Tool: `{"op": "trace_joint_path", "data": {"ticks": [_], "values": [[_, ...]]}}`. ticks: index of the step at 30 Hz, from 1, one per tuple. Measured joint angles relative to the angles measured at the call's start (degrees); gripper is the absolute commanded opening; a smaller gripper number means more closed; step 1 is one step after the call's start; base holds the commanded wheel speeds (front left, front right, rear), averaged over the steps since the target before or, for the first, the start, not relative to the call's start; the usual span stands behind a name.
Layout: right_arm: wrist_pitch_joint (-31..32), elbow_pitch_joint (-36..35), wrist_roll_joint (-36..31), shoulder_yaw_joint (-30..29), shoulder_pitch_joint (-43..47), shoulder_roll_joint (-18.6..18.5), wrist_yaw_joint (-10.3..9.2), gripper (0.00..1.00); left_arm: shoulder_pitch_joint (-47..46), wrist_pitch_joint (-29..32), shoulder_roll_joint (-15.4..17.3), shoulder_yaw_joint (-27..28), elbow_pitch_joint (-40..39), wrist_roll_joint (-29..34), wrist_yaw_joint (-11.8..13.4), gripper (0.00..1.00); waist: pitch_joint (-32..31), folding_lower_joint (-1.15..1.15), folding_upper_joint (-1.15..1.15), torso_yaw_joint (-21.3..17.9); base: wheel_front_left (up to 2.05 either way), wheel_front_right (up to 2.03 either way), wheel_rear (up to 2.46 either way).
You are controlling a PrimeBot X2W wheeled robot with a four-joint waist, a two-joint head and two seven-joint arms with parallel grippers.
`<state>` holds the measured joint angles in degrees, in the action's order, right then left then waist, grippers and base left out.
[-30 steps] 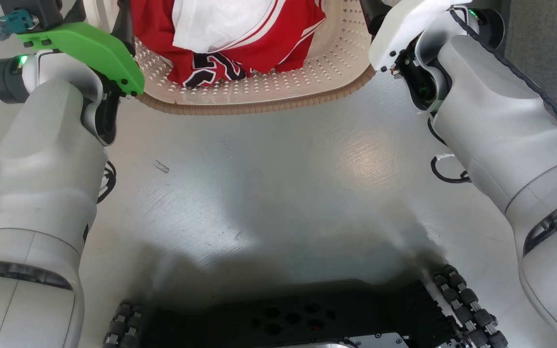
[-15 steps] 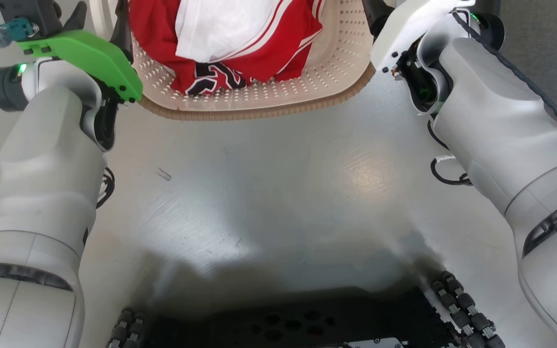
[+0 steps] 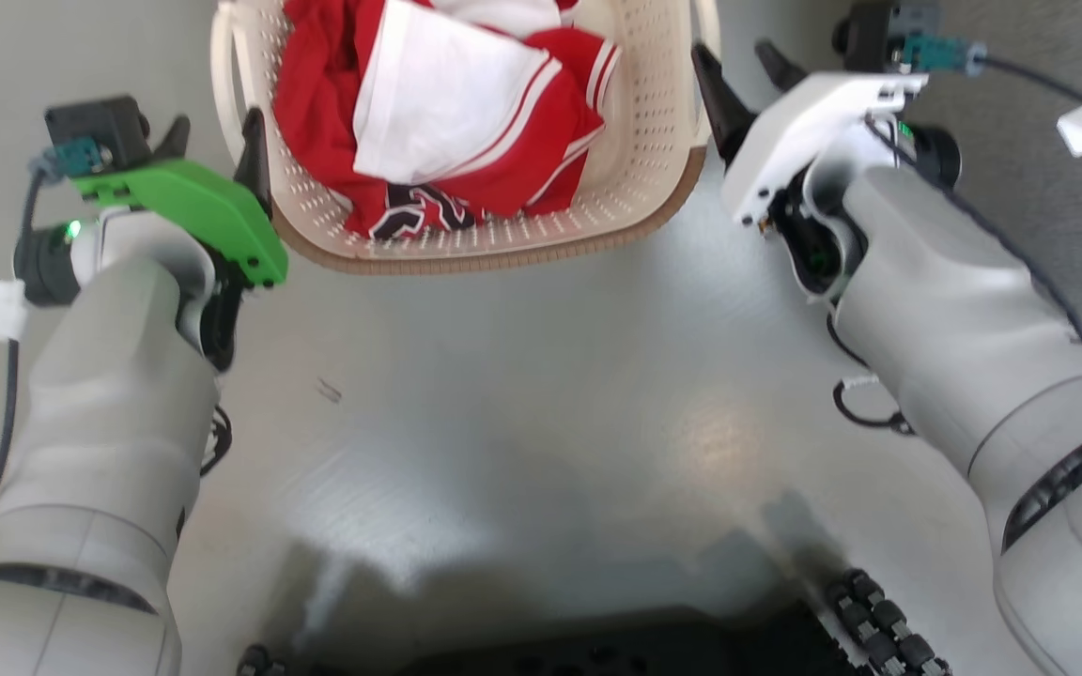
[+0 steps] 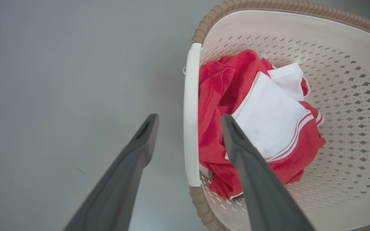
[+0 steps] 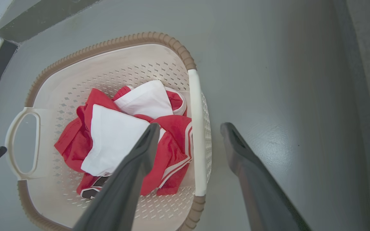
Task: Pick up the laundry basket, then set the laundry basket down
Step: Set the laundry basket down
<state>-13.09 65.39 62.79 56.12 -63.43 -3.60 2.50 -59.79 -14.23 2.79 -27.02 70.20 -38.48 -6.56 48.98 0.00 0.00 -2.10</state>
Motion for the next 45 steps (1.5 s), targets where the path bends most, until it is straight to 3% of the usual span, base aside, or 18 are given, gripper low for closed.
{"op": "trace_joint_path", "data": {"ticks": [29,45], "values": [[1.14,3.24,1.74,2.13,13.16,0.12,2.12,1.00,13.99,0.48,-0.59,-0.69,1.64,-2.68,-0.56,1.00,-22.99,0.00,0.00,-0.31,0.00,0.00,0.00],[-0.57,3.52,1.71,2.15,19.60,0.08,3.03,1.00,20.99,0.00,-0.55,0.64,-3.04,-2.79,-0.56,1.00,-35.44,0.00,0.00,-0.08,0.00,0.00,0.00]]}}
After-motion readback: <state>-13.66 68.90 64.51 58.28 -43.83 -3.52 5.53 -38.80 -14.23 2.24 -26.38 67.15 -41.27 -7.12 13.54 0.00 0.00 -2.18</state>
